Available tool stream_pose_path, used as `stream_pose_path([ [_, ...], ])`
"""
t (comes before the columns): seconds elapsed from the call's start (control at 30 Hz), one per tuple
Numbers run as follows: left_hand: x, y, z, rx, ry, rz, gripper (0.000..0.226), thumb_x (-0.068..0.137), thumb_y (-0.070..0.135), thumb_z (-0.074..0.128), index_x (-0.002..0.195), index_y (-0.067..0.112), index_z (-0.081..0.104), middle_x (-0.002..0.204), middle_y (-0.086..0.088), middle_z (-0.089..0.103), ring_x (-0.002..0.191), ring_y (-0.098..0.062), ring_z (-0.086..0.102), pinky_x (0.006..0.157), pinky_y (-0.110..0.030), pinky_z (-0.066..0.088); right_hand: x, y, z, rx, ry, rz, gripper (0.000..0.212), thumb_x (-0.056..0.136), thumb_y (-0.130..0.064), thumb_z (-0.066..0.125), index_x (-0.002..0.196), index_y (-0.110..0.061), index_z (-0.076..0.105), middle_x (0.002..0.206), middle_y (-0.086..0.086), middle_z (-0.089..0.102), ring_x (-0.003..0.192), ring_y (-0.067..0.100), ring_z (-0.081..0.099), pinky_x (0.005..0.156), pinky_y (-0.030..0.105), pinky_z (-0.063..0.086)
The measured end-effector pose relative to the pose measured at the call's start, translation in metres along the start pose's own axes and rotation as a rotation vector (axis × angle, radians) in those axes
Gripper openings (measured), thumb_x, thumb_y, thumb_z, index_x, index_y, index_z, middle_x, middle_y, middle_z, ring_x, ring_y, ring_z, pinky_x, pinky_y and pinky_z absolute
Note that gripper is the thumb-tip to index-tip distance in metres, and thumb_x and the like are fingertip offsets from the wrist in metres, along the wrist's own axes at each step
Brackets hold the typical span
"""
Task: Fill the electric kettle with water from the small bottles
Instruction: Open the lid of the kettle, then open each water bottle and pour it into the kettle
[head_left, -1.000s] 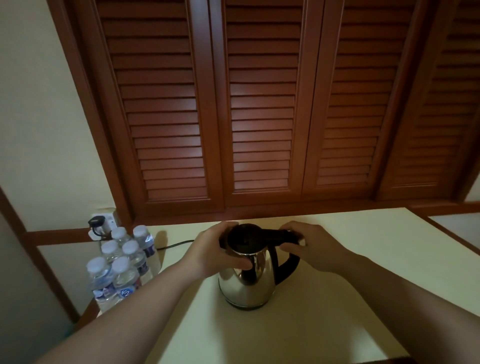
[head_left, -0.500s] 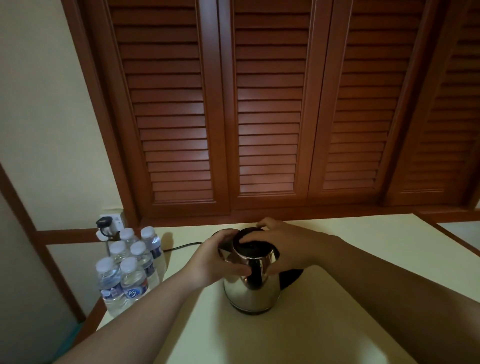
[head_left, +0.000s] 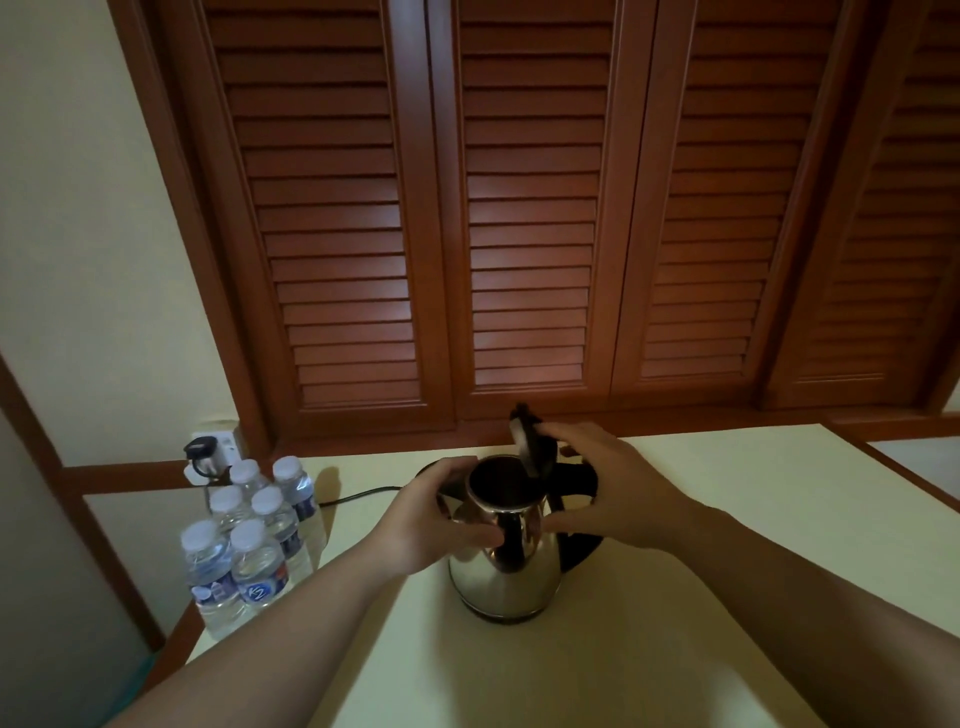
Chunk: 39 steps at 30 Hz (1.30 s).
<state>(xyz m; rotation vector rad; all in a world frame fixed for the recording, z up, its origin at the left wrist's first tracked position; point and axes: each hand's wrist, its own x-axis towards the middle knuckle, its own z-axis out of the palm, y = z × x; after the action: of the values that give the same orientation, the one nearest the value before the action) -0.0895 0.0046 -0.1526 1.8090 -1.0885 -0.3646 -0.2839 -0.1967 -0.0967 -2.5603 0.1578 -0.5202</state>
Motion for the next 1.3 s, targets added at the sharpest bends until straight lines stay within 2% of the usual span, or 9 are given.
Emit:
stream_pose_path([
  [0.2,0.018,-0.001,0.012,0.007,0.015,0.018,0.083,0.058,0.022,0.101,0.130,0.036,0.062,0.112,0.010,0.075,0.098,-0.008,0.072,0.074,-0.022,0.057,-0.021,0.021,-0.003,0.071,0.140,0.074,0.104,0.064,-0.055,0.093,0.149,-0.056,0.033,0.140,-0.037,0.045,0.129,-0.002,0.049,0.103,0.024,0.046],
  [0.43,0.041,0.001,0.021,0.007,0.013,-0.007,0.100,0.056,0.036,0.100,0.144,0.031,0.053,0.126,0.011,0.067,0.109,-0.006,0.068,0.076,-0.021,0.058,-0.031,0.037,-0.014,0.064,0.167,0.154,0.103,0.073,-0.037,0.093,0.139,-0.064,0.019,0.127,-0.053,0.032,0.116,-0.035,0.034,0.087,-0.006,0.032],
  [0.53,0.040,0.006,0.024,-0.034,-0.002,-0.040,0.107,0.063,0.033,0.099,0.153,0.033,0.041,0.140,0.009,0.061,0.108,0.000,0.066,0.075,-0.018,0.057,-0.032,0.039,-0.011,0.062,0.168,0.194,0.107,0.072,-0.035,0.094,0.141,-0.064,0.018,0.130,-0.049,0.032,0.114,-0.034,0.036,0.087,-0.004,0.034],
  [0.67,0.017,0.002,0.037,-0.040,0.132,-0.101,0.127,0.059,0.057,0.095,0.161,0.038,0.022,0.150,0.024,0.042,0.138,-0.002,0.042,0.114,-0.035,0.043,-0.042,0.052,0.014,0.093,0.273,0.333,0.111,0.065,-0.058,0.091,0.156,-0.042,0.031,0.144,-0.020,0.047,0.125,0.002,0.048,0.101,0.031,0.048],
  [0.87,-0.043,-0.025,0.055,0.146,0.214,-0.184,0.095,0.067,0.054,0.091,0.147,0.031,0.046,0.142,0.019,0.054,0.131,0.002,0.049,0.112,-0.024,0.042,-0.069,0.054,0.069,0.123,0.353,0.381,0.067,0.079,-0.054,0.081,0.134,-0.032,0.050,0.120,-0.017,0.060,0.102,0.004,0.058,0.082,0.023,0.048],
  [0.93,-0.066,-0.032,0.055,0.274,0.210,-0.175,0.066,0.077,0.051,0.085,0.134,0.038,0.054,0.133,0.023,0.056,0.122,0.007,0.051,0.105,-0.016,0.041,-0.073,0.046,0.089,0.171,0.283,0.311,0.048,0.082,-0.047,0.081,0.122,-0.032,0.058,0.108,-0.020,0.063,0.096,0.000,0.059,0.077,0.021,0.047],
  [1.03,-0.099,-0.052,0.046,0.435,0.127,-0.175,0.047,0.085,0.050,0.073,0.129,0.032,0.064,0.132,0.020,0.058,0.126,-0.002,0.051,0.112,-0.029,0.042,-0.070,0.028,0.123,0.175,0.098,0.212,0.032,0.083,-0.043,0.080,0.110,-0.031,0.067,0.103,-0.021,0.063,0.095,-0.001,0.059,0.081,0.016,0.043],
  [1.17,-0.148,-0.069,0.019,0.577,0.114,-0.215,0.050,0.091,0.060,0.058,0.134,0.034,0.063,0.145,0.018,0.053,0.139,-0.003,0.042,0.118,-0.024,0.033,-0.059,0.003,0.162,0.125,-0.071,0.108,0.033,0.086,-0.041,0.080,0.111,-0.024,0.070,0.105,-0.019,0.061,0.104,0.002,0.057,0.084,0.002,0.036],
  [1.3,-0.193,-0.073,-0.021,0.662,0.028,-0.230,0.058,0.095,0.066,0.051,0.147,0.040,0.051,0.159,0.021,0.040,0.146,0.001,0.032,0.118,-0.017,0.024,-0.035,-0.026,0.180,0.110,-0.147,0.035,0.029,0.088,-0.042,0.076,0.109,-0.024,0.069,0.104,-0.014,0.064,0.104,0.007,0.061,0.089,0.019,0.047],
])
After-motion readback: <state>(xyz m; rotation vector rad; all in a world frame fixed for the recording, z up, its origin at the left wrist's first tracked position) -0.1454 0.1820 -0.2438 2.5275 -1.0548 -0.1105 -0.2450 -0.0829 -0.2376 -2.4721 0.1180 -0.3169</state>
